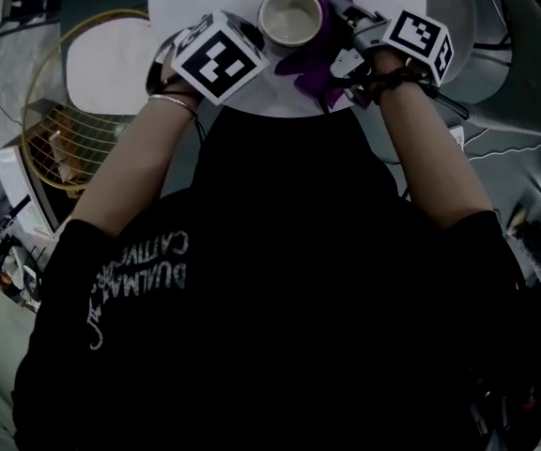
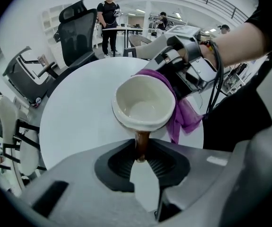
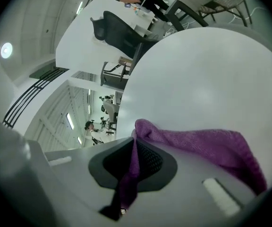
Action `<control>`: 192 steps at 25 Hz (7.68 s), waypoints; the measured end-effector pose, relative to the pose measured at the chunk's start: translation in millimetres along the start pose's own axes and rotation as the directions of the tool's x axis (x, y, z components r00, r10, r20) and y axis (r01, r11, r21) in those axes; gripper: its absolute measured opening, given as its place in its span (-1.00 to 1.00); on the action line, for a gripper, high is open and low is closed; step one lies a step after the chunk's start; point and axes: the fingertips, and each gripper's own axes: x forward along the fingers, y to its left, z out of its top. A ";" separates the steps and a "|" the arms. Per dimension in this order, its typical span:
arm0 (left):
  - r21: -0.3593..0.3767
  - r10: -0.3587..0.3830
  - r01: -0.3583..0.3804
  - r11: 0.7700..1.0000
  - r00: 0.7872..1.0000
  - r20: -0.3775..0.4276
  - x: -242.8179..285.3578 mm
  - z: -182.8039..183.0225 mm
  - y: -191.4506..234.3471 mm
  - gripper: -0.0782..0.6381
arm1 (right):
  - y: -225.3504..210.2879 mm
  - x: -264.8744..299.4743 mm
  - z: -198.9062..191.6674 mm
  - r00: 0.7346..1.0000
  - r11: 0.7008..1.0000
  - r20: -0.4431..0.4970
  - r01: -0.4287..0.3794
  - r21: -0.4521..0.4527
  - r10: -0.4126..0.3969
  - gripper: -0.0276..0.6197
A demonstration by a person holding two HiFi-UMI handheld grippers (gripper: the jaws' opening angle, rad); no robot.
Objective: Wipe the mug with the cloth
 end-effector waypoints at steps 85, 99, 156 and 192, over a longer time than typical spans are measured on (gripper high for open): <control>0.064 -0.205 0.213 0.975 0.971 -0.120 11.1 47.2 21.7 -0.47 | -13.9 -33.6 -13.4 0.823 0.928 0.428 0.324 0.186 -0.373 -0.86; 0.061 -0.212 0.221 0.973 0.969 -0.125 15.5 37.5 33.5 -0.58 | -1.6 -25.7 -40.1 0.800 0.916 0.446 0.349 0.198 -0.401 -0.86; -0.083 0.030 -0.042 0.996 0.990 -0.135 26.5 85.2 25.7 -0.60 | 52.9 -97.5 15.5 0.912 0.967 -0.335 -0.255 -0.010 0.237 -0.86; -0.468 0.365 -0.211 0.858 0.891 0.268 -39.9 86.2 -20.9 -0.29 | 193.4 -245.3 66.0 0.751 0.542 -0.344 -0.650 -0.533 0.564 -0.85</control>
